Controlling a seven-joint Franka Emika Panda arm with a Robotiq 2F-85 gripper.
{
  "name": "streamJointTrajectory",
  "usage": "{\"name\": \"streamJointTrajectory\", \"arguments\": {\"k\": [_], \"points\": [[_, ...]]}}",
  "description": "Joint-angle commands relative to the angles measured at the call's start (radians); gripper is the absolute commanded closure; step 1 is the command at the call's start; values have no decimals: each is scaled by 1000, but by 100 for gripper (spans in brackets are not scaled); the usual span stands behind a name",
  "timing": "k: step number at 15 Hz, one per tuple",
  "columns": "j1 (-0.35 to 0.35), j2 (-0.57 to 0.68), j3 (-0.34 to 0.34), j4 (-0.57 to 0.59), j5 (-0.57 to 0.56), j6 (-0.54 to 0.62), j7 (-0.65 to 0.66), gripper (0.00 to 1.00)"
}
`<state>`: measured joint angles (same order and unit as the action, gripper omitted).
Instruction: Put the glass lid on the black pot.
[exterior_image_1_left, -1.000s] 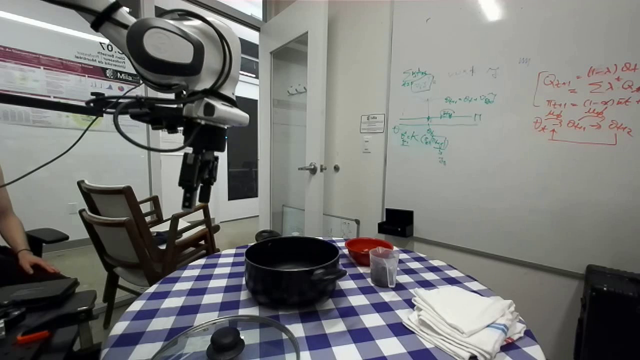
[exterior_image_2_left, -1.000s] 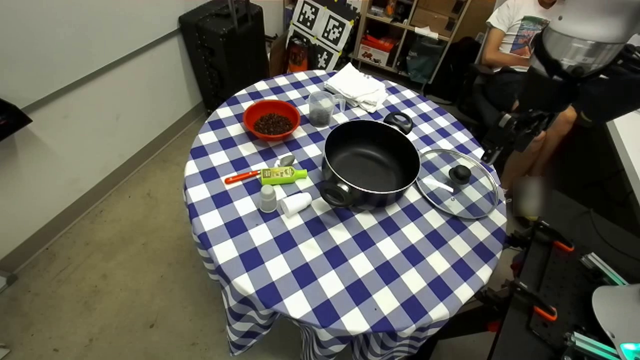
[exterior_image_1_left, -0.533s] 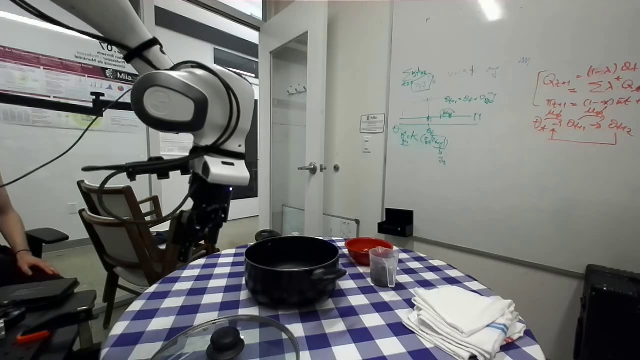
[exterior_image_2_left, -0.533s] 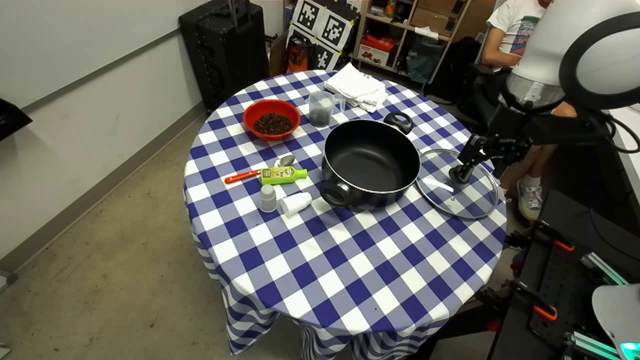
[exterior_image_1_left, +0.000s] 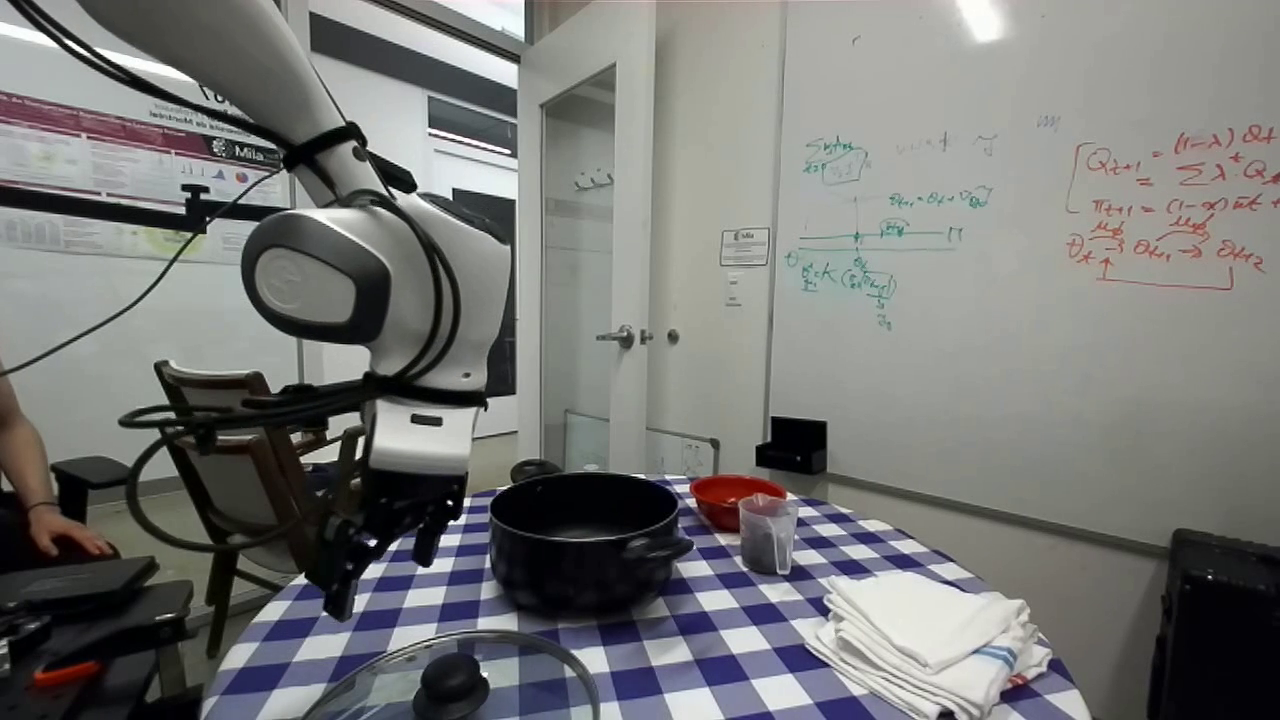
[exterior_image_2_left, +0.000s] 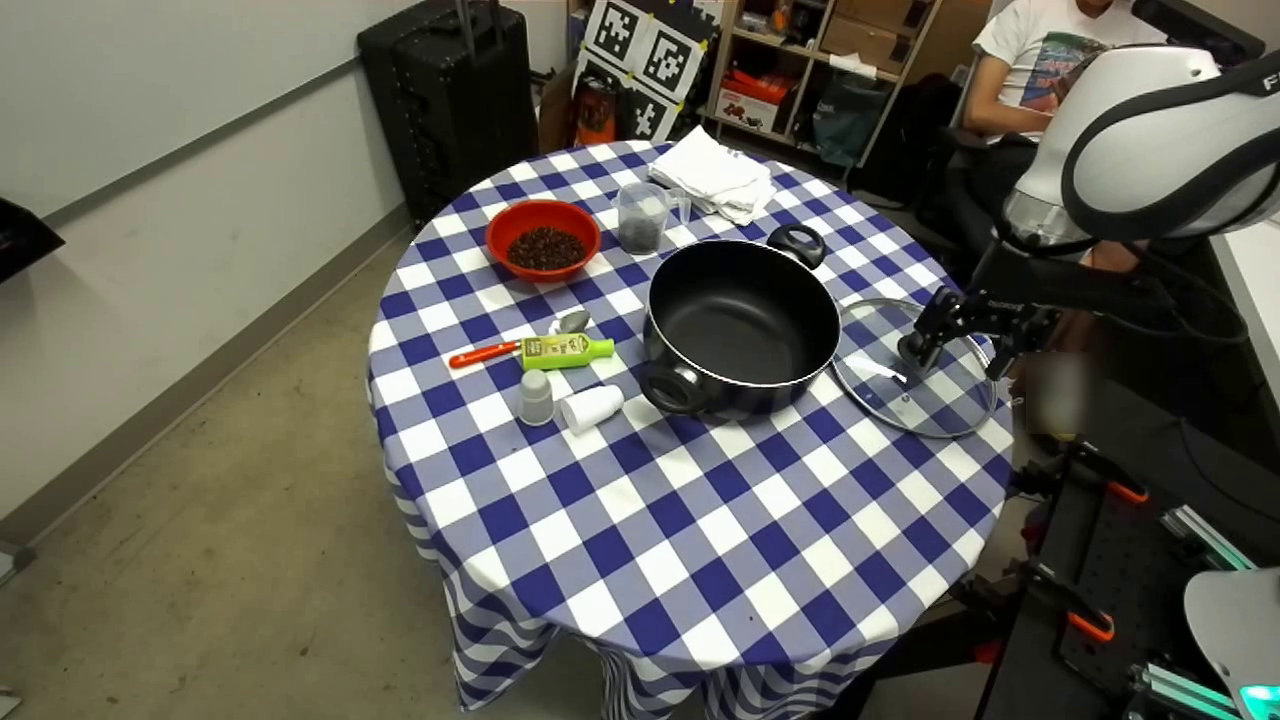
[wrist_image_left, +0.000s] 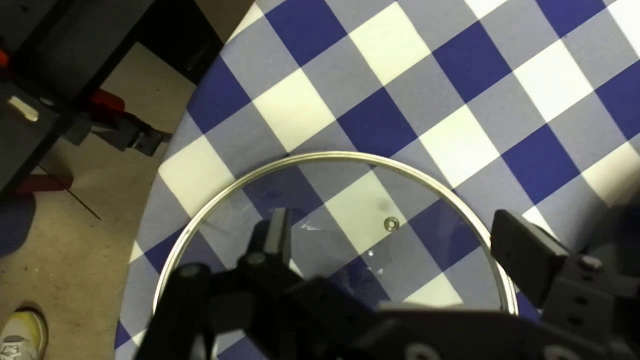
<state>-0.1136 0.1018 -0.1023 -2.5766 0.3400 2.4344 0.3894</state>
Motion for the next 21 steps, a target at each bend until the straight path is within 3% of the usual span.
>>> {"name": "streamJointTrajectory", "arguments": {"k": [1, 12, 21], "points": [[-13, 45, -36, 28, -43, 16, 22, 0], [-13, 206, -73, 196, -81, 49, 33, 0], [-5, 305, -78, 263, -88, 34, 26, 0]]}}
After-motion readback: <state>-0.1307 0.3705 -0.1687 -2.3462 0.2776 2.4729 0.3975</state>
